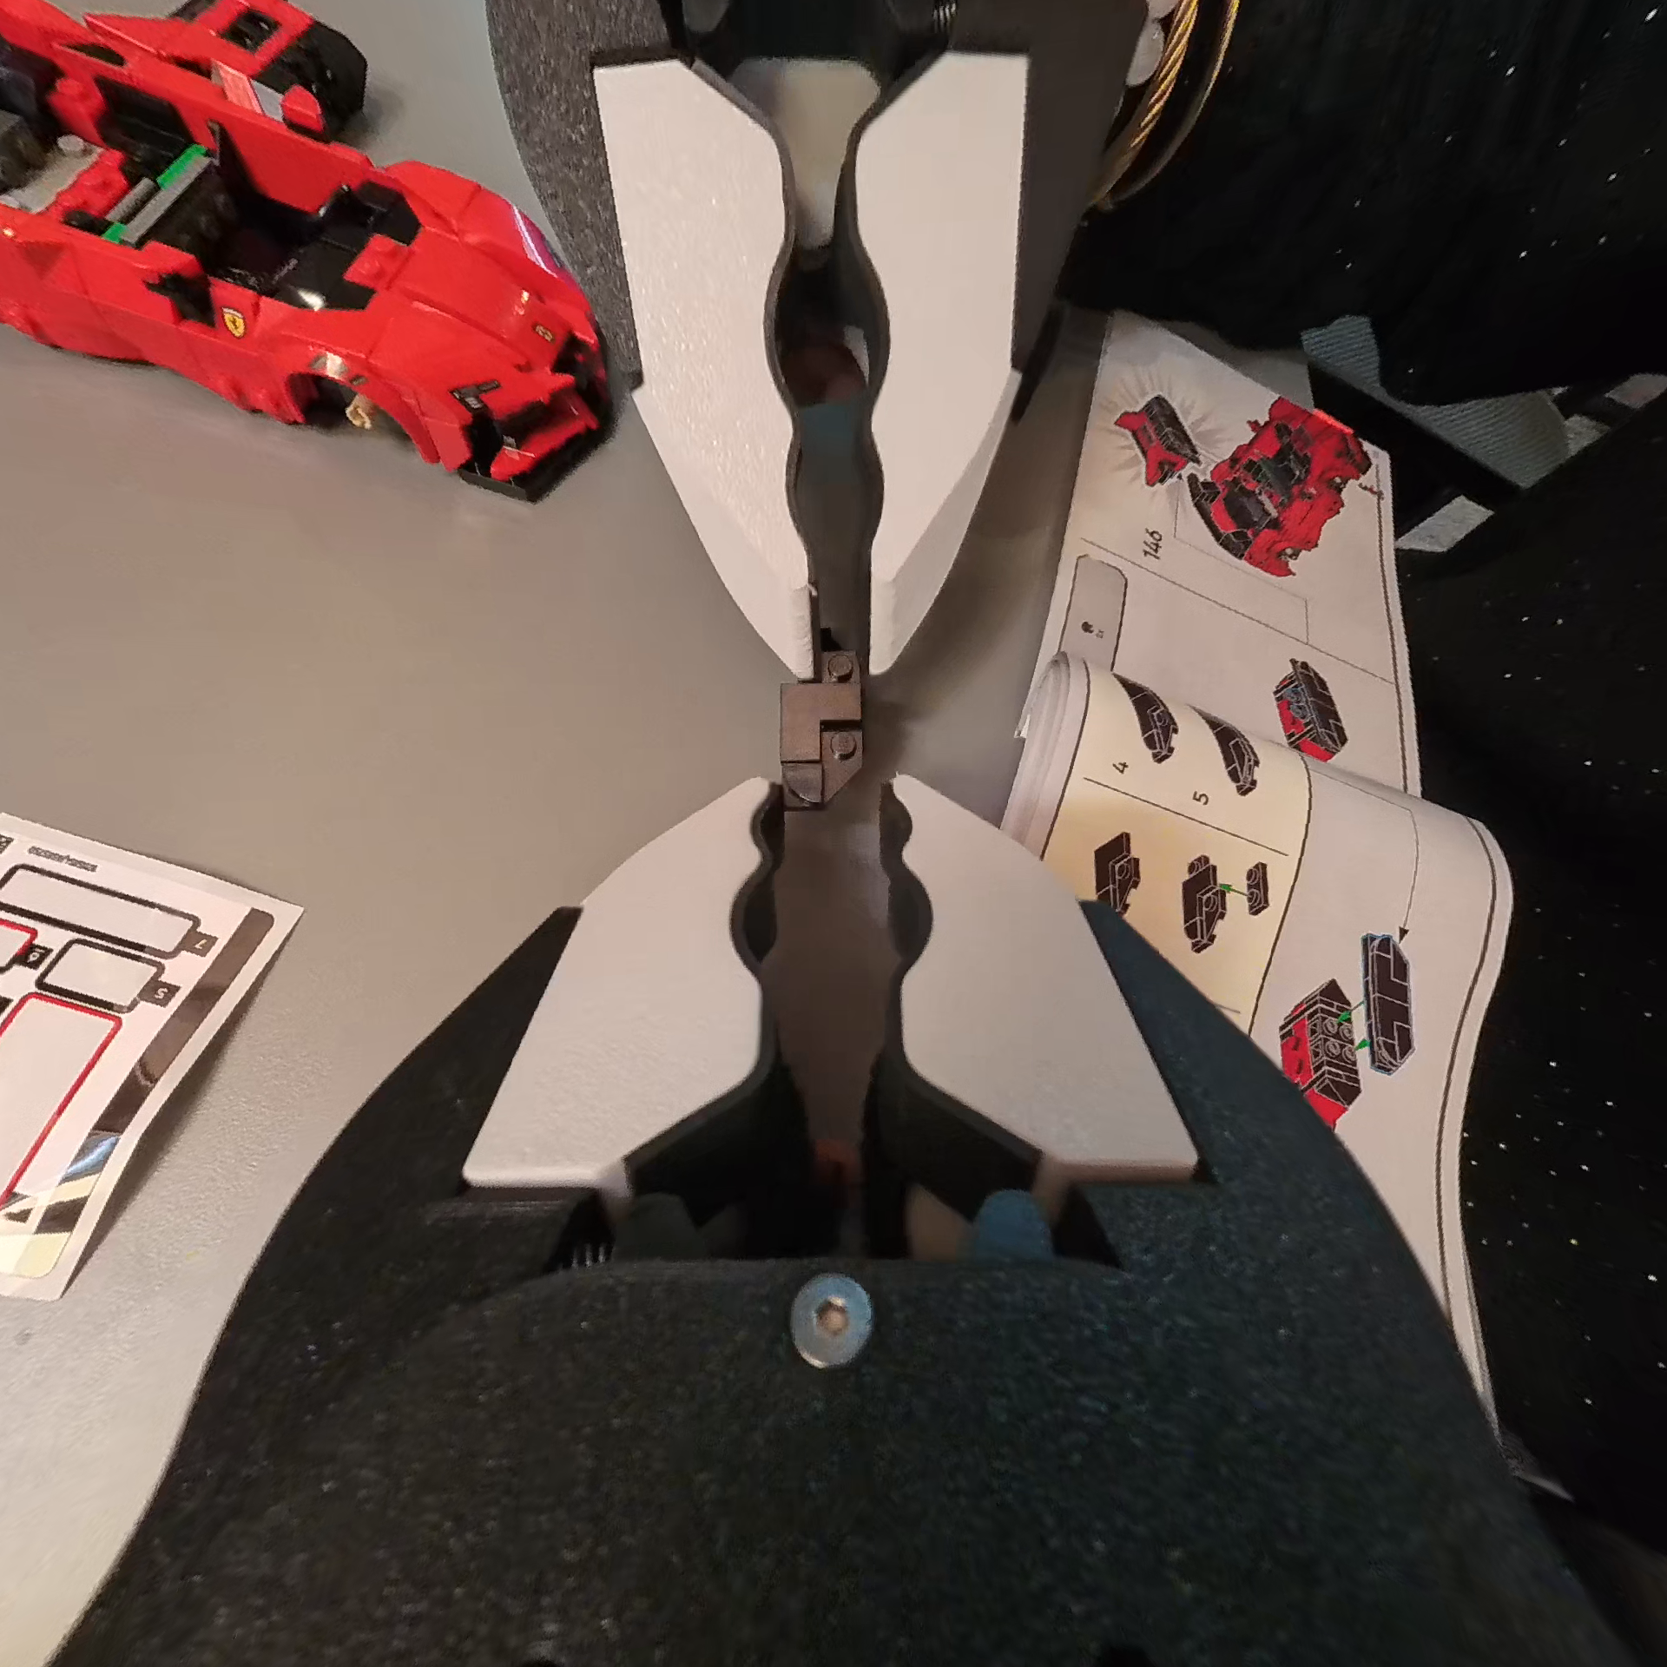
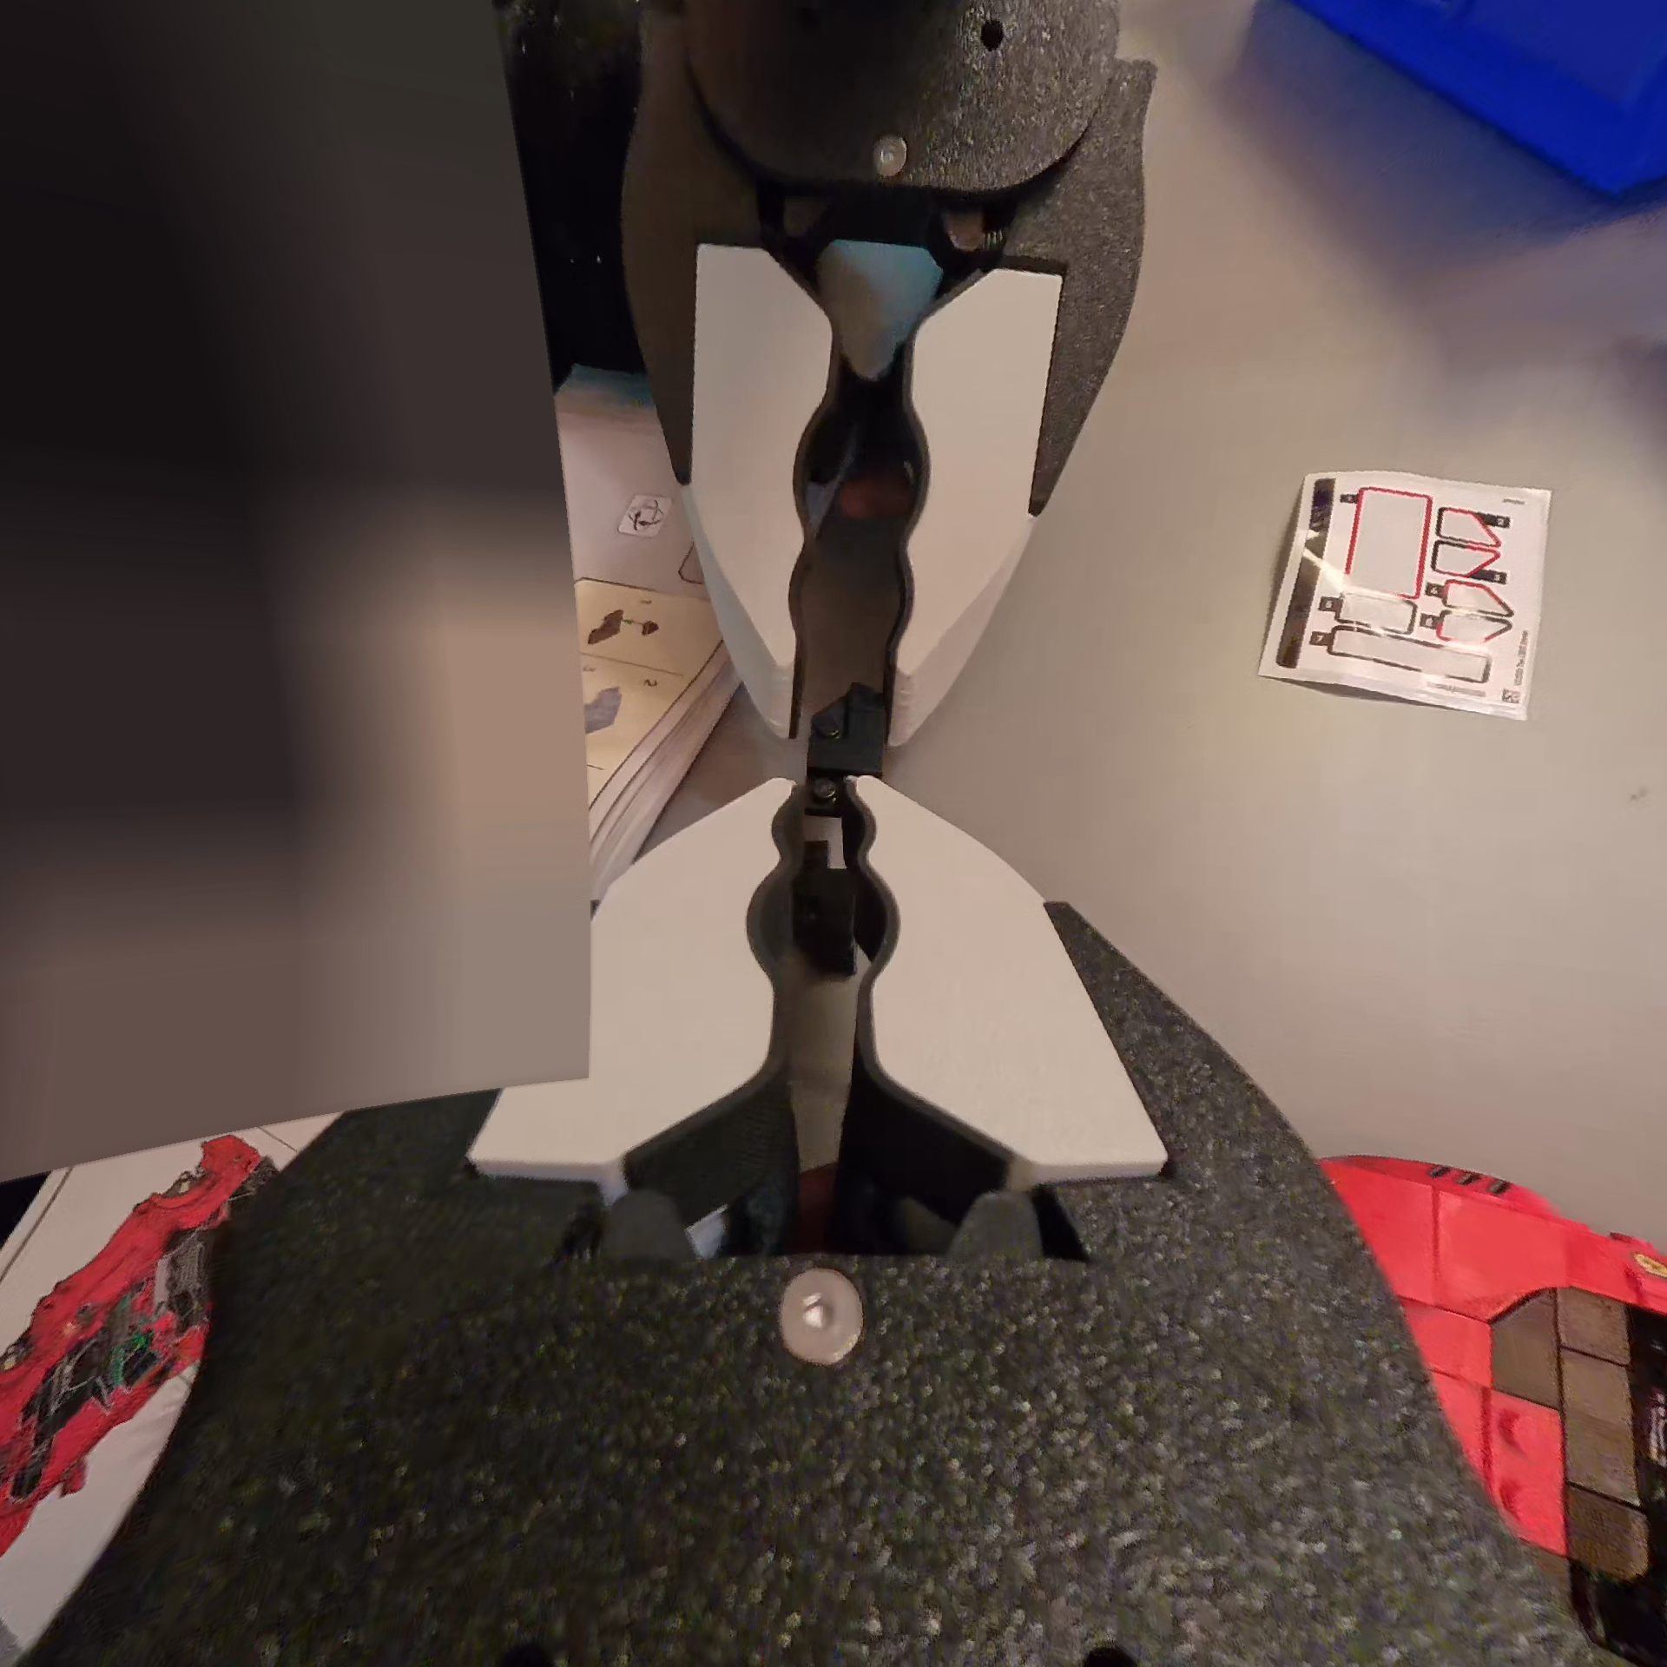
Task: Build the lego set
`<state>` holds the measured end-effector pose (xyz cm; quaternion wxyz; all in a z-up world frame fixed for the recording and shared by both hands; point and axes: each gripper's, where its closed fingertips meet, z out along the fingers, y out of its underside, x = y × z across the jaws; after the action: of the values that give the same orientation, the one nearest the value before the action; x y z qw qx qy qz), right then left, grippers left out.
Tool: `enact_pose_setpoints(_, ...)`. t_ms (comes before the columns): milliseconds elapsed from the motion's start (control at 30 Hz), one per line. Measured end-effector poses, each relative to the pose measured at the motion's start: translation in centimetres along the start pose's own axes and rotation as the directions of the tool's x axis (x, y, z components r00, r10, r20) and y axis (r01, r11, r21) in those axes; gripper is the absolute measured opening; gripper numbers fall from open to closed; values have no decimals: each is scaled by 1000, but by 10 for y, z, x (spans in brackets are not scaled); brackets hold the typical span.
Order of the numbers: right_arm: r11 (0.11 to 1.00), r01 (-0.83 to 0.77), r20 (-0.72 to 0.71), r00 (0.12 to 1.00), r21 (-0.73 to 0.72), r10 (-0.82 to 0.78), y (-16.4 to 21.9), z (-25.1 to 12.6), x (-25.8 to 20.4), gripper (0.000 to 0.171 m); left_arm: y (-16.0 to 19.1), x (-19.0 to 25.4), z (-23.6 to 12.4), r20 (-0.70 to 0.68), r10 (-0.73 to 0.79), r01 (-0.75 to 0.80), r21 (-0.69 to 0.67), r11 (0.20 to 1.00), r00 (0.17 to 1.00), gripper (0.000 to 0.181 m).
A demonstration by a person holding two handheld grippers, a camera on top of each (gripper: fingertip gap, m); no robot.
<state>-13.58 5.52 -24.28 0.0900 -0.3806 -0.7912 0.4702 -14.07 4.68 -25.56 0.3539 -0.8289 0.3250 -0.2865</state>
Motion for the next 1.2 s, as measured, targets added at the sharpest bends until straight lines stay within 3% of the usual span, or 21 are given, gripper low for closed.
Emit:
enact_pose_setpoints(400, 999, -46, 36, 998, 16, 46, -1, 0, -2, 8, -5, 1, -2, -22, -26, 27, 40, 999, 999, 16)
enact_pose_setpoints(1200, 997, -10, 18, 1000, -71, 11, 14, 8, -1, 8, 7, 1, 2, -24, -17, 16, -30, 999, 1000, 18)
